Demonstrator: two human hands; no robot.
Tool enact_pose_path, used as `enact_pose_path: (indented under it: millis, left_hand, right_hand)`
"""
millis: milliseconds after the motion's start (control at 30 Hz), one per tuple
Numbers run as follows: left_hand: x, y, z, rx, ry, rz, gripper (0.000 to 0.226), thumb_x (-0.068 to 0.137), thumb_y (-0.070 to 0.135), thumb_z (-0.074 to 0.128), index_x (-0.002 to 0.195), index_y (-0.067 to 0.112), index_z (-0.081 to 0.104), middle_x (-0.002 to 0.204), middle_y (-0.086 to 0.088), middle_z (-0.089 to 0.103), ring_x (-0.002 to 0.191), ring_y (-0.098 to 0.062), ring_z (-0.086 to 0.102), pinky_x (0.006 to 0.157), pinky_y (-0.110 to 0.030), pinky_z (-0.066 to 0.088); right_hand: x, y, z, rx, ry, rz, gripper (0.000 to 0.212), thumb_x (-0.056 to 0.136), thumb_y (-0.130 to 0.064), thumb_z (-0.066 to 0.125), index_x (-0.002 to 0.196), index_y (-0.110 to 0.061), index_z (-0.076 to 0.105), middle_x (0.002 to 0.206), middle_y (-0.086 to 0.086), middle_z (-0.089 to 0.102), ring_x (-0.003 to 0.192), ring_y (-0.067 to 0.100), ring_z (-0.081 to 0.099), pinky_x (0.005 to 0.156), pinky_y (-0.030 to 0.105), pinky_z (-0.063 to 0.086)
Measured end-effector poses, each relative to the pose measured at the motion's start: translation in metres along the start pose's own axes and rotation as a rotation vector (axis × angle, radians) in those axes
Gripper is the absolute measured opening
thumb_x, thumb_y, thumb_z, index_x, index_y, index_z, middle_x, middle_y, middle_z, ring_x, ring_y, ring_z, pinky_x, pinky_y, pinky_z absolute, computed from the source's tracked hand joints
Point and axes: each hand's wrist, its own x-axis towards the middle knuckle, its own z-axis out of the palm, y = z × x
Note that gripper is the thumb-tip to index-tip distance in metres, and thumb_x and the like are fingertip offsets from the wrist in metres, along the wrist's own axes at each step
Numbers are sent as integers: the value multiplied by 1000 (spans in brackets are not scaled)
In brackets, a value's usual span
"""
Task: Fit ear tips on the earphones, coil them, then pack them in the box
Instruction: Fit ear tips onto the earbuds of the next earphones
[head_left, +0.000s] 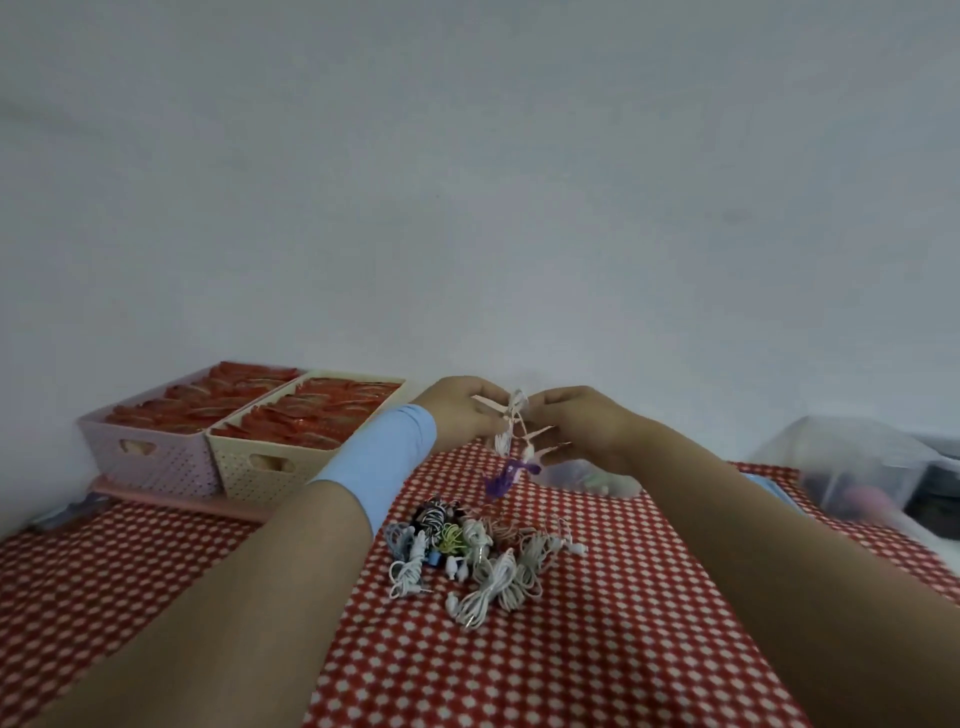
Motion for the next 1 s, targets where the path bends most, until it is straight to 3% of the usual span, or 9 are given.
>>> enact_pose_path:
  millis: [133, 267, 400, 533, 633, 700, 767, 900, 1000]
  left_hand:
    - [6, 24, 27, 15, -42, 11, 26, 80, 12, 76, 105, 18, 71, 98, -5, 74, 79, -19, 66, 78, -35, 56]
    - [11, 50, 62, 90, -82, 35, 40, 75, 15, 82, 111, 17, 66, 98, -2, 70, 76, -14, 64, 62, -23, 50]
    - [14, 63, 88, 35, -115, 57, 63, 71, 17, 85, 126, 20, 55, 105, 2, 65, 92, -14, 65, 77, -29, 58]
    - [18, 59, 104, 157, -239, 43, 77, 69, 33, 84, 134, 25, 45, 118, 5, 57, 109, -19, 58, 92, -34, 50]
    - [16, 50, 116, 377, -367, 28, 53, 71, 38, 77, 118, 26, 55, 104, 3, 65, 103, -17, 59, 92, -31, 43]
    - [13, 45, 126, 491, -409, -1, 56, 84, 35, 71, 136, 27, 52, 126, 5, 63, 119, -16, 56, 103, -31, 40]
    - [10, 40, 140, 607, -475, 13, 57, 88, 43, 66, 141, 30, 49, 138, 7, 56, 127, -16, 51, 109, -33, 37]
    - [9, 33, 174, 649, -456, 72, 61, 85, 45, 69, 142, 33, 48, 146, 5, 47, 129, -20, 48, 108, -35, 40]
    - [12, 30, 183, 645, -391, 63, 59, 79, 35, 78, 133, 28, 55, 131, 2, 58, 115, -20, 57, 99, -33, 48]
  right_hand:
    - [-23, 6, -28, 74, -13, 55, 18, 101, -13, 55, 100, -5, 71, 96, 12, 75, 82, 26, 72, 85, 46, 57]
    - [-47, 19, -63, 130, -97, 91, 33, 104, -31, 48, 109, -6, 69, 101, 11, 75, 97, 31, 71, 88, 48, 56]
    - [-63, 33, -88, -55, -35, 39, 25, 100, -20, 64, 121, -8, 68, 109, 10, 77, 97, 26, 75, 86, 40, 61]
    - [-65, 45, -101, 68, 47, 50, 20, 100, -13, 62, 118, -6, 66, 106, 13, 77, 96, 30, 76, 88, 44, 60]
    - [-65, 54, -103, 148, 103, 56, 17, 103, -15, 57, 115, -7, 65, 96, 12, 76, 91, 30, 74, 97, 51, 54]
    - [-67, 59, -104, 186, 135, 72, 15, 104, -15, 56, 112, -6, 64, 86, 11, 71, 82, 30, 72, 90, 50, 58]
    - [-70, 62, -106, 128, 152, 109, 17, 103, -15, 56, 114, -5, 64, 79, 9, 64, 65, 24, 67, 67, 38, 60]
    - [-72, 73, -110, -68, 177, 143, 18, 100, -15, 62, 110, -3, 69, 75, 6, 65, 57, 19, 57, 54, 29, 46]
    - [-72, 79, -112, -148, 142, 167, 14, 99, -19, 64, 108, -11, 71, 81, 4, 71, 68, 19, 61, 64, 31, 51]
